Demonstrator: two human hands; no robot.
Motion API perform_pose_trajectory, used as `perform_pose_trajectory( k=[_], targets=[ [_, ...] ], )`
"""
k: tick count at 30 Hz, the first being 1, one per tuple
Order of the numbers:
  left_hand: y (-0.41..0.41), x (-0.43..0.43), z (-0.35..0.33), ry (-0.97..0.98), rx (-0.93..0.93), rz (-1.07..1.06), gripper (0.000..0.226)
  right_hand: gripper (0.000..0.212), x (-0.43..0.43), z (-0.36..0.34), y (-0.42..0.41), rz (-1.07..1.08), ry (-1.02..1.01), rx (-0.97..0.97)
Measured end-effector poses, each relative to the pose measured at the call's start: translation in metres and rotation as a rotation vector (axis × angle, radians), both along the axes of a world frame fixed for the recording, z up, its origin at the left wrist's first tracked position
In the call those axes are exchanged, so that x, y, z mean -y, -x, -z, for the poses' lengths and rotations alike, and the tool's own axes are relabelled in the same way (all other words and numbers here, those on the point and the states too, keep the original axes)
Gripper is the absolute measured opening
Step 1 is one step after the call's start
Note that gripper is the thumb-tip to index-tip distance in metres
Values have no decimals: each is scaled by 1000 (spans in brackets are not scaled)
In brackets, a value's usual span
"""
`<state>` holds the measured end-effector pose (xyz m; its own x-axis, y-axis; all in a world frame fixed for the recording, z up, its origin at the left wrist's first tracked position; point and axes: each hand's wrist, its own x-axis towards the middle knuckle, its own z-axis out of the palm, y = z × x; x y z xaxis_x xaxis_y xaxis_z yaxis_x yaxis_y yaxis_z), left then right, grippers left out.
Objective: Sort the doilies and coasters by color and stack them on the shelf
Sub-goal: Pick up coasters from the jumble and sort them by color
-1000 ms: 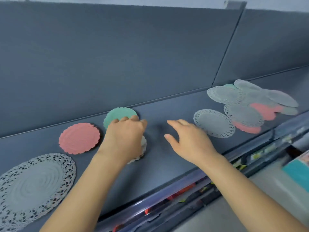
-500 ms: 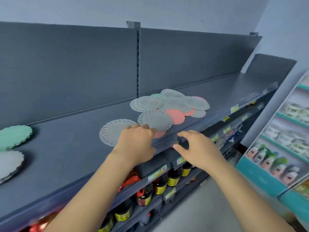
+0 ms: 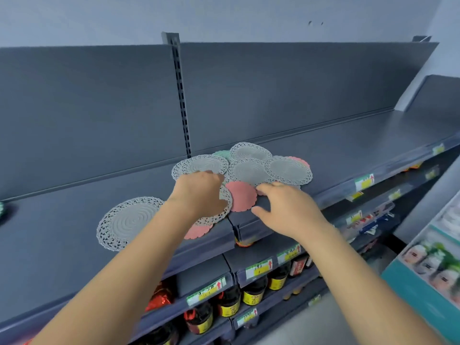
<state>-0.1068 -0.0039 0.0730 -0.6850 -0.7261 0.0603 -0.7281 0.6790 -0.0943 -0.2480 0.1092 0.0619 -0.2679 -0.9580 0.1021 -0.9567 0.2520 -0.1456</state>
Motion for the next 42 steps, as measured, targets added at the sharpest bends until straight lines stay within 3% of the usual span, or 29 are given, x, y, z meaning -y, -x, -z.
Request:
perform_pose_trajectory(
  k=[4,10,15,21,26,31,34,37,39,41,42],
  targets=[
    [42,59,19,-43,20,-30,35,43,42,1,33,-46,-44,17],
    [98,140,41,-171,-15,32,50,46,127,-5,80,-163,-83,49],
    [108,171,59,-135,-32,45,49,46,203,12,105,-268,-96,84],
    [95,181,59,-43,-62,-163,37,24,281,39,118,-428,-155,25],
    [81,167,40,64,-138,-367,20,42,300,51,124,-557,-145,-67],
    [80,162,41,148,-139,-314,38,49,309,47,132,-601,-148,-108],
    [97,152,48,23,-85,-332,35,52,312,49,134,-592,-148,-43],
    [114,140,50,-130,-277,-336,20,60,315,51,136,-540,-155,77],
    [116,126,46,-107,-376,-419,30,64,318,51,137,-491,-168,143],
    [110,107,38,-75,-326,-534,40,61,319,49,137,-451,-159,239],
    [106,98,34,-153,-269,-586,45,53,320,49,137,-450,-126,293]
  ],
)
